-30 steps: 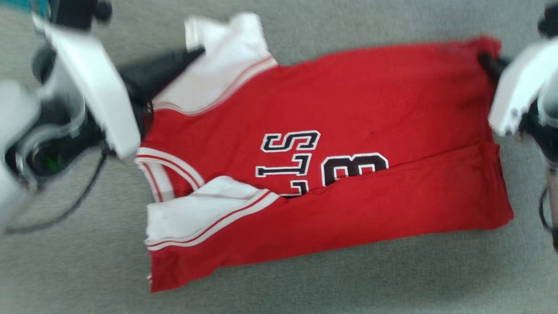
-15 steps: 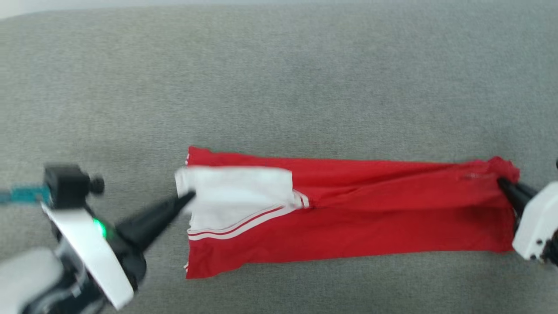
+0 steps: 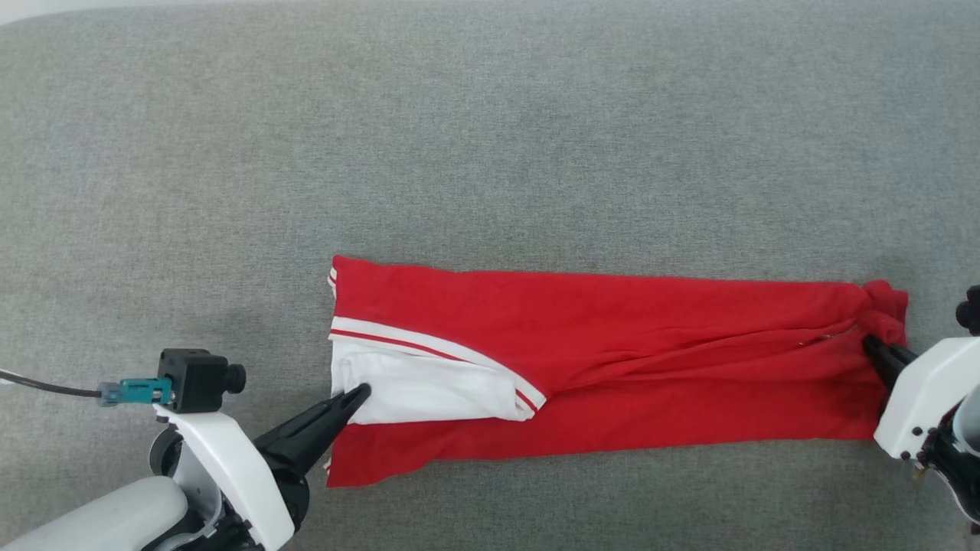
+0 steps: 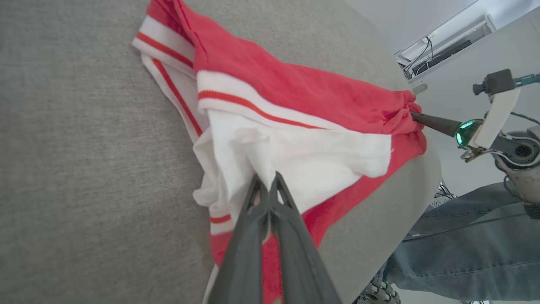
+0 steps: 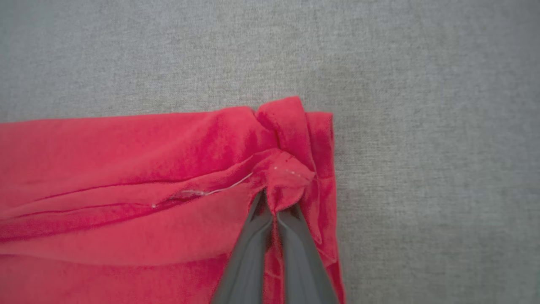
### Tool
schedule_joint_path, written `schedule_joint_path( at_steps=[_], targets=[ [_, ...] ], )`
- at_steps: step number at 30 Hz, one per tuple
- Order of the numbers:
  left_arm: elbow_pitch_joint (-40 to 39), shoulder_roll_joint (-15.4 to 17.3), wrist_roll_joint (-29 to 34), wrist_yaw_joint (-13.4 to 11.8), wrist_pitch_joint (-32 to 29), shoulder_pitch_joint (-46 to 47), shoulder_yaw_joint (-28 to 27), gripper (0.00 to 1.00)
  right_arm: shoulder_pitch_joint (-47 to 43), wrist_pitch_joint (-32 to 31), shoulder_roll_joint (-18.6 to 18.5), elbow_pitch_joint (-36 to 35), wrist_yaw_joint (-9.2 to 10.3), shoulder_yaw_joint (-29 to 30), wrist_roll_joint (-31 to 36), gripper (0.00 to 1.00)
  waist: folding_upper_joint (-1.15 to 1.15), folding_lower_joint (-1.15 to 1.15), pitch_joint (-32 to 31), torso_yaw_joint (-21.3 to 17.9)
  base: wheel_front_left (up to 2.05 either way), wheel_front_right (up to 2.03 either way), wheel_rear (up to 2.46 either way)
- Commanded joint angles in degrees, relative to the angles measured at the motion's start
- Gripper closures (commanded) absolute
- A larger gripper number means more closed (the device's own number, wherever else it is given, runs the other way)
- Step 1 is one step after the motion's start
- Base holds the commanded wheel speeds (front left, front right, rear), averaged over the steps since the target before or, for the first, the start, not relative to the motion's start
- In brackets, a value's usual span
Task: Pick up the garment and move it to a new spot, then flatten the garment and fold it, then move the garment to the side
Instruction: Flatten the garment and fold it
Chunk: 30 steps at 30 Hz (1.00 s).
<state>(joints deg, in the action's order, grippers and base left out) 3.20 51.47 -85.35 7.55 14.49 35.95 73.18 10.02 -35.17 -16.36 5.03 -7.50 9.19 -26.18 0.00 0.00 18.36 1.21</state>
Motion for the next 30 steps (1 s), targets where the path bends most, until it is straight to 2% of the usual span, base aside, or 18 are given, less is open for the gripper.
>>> schedule_joint_path(
  at_steps=[1,2,3,4,5,6,7,14,15,23,30],
  targets=[
    [1.0,-0.5,0.6,-0.1,0.3,-0.1,0.0,1.0,1.0,1.0,0.0,0.9,0.02,-0.5,0.3,0.78,0.0,0.0,-0.1,-0.2,0.0,0.0,0.0],
    [1.9,-0.5,1.4,-0.1,0.3,0.1,0.1,0.85,1.2,1.4,-0.2,1.3,0.02,-0.8,0.3,0.53,0.0,0.0,-0.2,-0.3,0.0,0.0,0.0],
    [2.5,-0.7,1.9,-0.1,0.4,-0.1,0.1,0.64,1.3,1.8,-0.4,1.5,0.01,-0.9,0.2,0.07,0.0,0.0,-0.3,-0.3,0.0,0.0,0.0],
    [2.9,-1.0,2.2,-0.1,0.4,-0.4,0.1,0.56,1.3,2.2,-0.6,1.6,0.02,-0.8,0.1,0.0,0.0,0.0,-0.5,-0.3,0.0,0.0,0.0],
    [3.1,-1.0,2.3,-0.1,0.5,-0.6,0.0,0.4,1.1,2.3,-0.8,1.6,0.02,-0.6,-0.2,0.0,0.0,0.0,-0.8,-0.3,0.0,0.0,0.0],
    [3.1,-1.0,2.3,-0.1,0.6,-1.0,-0.4,0.07,0.7,2.2,-1.0,1.4,0.02,-0.3,-0.7,0.0,0.0,0.0,-1.0,-0.2,0.0,0.0,0.0],
    [2.8,-1.0,2.3,-0.1,0.7,-1.4,-0.9,0.0,0.2,2.2,-1.1,1.0,0.01,0.3,-1.2,0.0,0.0,0.0,-1.3,0.0,0.0,0.0,0.0],
    [3.3,-2.7,6.4,-0.1,0.7,-7.3,-10.4,0.0,-2.9,0.4,-1.7,0.4,0.02,4.9,-2.0,0.0,0.0,0.0,-3.0,2.1,0.0,0.0,0.0],
    [4.5,-5.0,8.8,-0.1,0.7,-10.6,-15.2,0.0,-3.2,0.0,-1.1,1.8,0.01,6.1,-2.5,0.0,0.0,0.0,-3.5,3.0,0.0,0.0,0.0],
    [11.1,-17.1,23.9,-0.1,0.8,-23.3,-35.0,0.0,-2.1,-1.2,0.2,9.5,0.01,7.1,-3.9,0.0,0.0,0.0,-5.5,6.8,0.0,0.0,0.0],
    [11.3,-26.1,44.7,-0.1,0.8,-30.0,-51.9,0.0,-2.6,-2.3,0.2,14.7,-0.02,7.0,-4.2,0.0,0.0,0.0,-7.6,9.3,0.0,0.0,0.0]
  ],
)
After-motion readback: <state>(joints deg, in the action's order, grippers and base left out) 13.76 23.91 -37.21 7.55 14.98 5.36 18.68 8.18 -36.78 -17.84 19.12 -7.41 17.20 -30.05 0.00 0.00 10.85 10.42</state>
